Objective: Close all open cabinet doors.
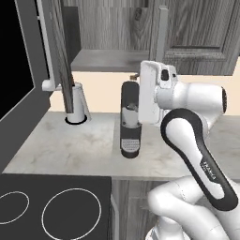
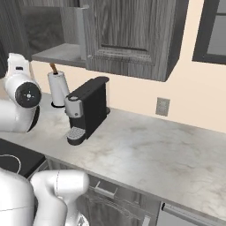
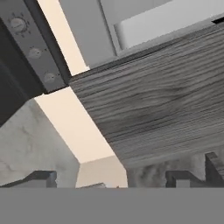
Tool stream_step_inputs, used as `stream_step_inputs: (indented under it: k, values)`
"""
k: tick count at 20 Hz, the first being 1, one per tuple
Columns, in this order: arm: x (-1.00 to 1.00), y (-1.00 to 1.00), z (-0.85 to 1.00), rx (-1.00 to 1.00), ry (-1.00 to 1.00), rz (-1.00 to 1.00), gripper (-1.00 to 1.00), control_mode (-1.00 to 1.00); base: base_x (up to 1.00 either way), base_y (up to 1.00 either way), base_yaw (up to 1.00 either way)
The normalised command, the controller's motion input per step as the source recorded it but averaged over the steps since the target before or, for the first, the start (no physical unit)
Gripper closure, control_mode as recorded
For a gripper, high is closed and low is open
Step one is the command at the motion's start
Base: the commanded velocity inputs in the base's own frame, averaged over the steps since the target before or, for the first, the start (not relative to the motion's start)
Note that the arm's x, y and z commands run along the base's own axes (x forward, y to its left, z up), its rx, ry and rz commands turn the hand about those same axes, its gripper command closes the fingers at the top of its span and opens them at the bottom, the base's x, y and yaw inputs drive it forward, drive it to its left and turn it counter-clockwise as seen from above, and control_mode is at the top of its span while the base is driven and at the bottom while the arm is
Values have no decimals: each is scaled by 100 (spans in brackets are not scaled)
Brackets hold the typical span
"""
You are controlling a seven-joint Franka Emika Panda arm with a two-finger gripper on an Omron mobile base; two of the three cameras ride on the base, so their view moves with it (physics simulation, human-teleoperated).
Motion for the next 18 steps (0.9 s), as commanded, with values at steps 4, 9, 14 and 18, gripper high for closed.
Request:
stream_step_inputs:
  k: [4, 9, 14, 18]
  values:
    - [-91, 90, -10, -20, -10, 14, -100, -100, 0, 0, 0]
    - [-71, 67, -6, -12, -5, 13, -100, -100, 0, 0, 0]
    - [-7, 39, 0, -3, 0, 6, -100, -100, 0, 0, 0]
    - [0, 33, 0, -3, 0, 6, -100, -100, 0, 0, 0]
